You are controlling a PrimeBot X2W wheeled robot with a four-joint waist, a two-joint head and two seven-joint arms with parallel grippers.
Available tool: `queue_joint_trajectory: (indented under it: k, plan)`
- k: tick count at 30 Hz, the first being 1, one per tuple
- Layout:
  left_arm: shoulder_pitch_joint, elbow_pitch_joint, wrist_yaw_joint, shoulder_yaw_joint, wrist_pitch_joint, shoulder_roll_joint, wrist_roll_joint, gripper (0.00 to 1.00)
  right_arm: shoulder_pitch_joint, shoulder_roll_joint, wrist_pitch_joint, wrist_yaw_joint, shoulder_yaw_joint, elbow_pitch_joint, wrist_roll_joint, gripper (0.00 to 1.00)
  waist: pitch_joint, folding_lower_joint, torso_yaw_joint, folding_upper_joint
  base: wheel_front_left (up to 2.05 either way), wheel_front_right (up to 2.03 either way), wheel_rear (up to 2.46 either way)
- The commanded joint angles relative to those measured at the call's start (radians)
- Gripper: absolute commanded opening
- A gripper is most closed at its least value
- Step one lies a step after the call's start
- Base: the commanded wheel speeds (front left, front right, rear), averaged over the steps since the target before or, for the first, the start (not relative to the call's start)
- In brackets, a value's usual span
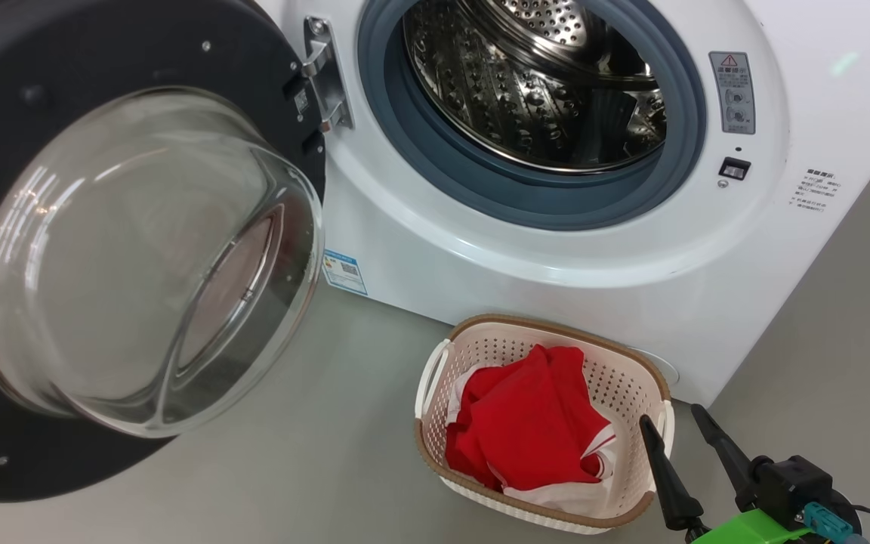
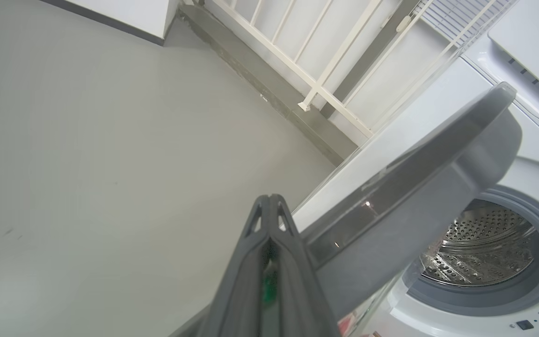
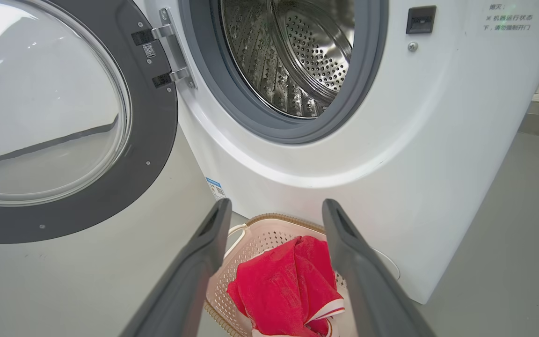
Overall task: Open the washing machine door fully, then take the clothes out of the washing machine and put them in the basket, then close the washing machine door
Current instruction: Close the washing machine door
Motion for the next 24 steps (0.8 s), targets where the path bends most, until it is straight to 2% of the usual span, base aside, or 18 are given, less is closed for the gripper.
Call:
queue_joint_trajectory:
  k: [1,8,24]
  plan:
    - [0.004,-0.061,-0.008,-0.020,0.031,0.027,-0.027,0.00,-0.013,-0.001,-0.006,0.006,0.025,-0.021,-0.001,1.00,-0.004,0.0000,0.000,0.0000,0.00,0.00,0.00]
    - [0.090,-0.237,-0.008,-0.074,0.054,0.053,-0.128,0.00,-0.004,0.002,-0.006,0.006,0.017,-0.022,0.003,1.00,-0.019,0.0000,-0.003,0.0000,0.00,0.00,0.00]
    - [0.198,-0.514,-0.008,-0.202,0.027,0.118,-0.258,0.00,-0.004,0.005,-0.006,0.006,0.011,-0.024,0.004,1.00,-0.028,0.0000,-0.019,0.0000,0.00,0.00,0.00]
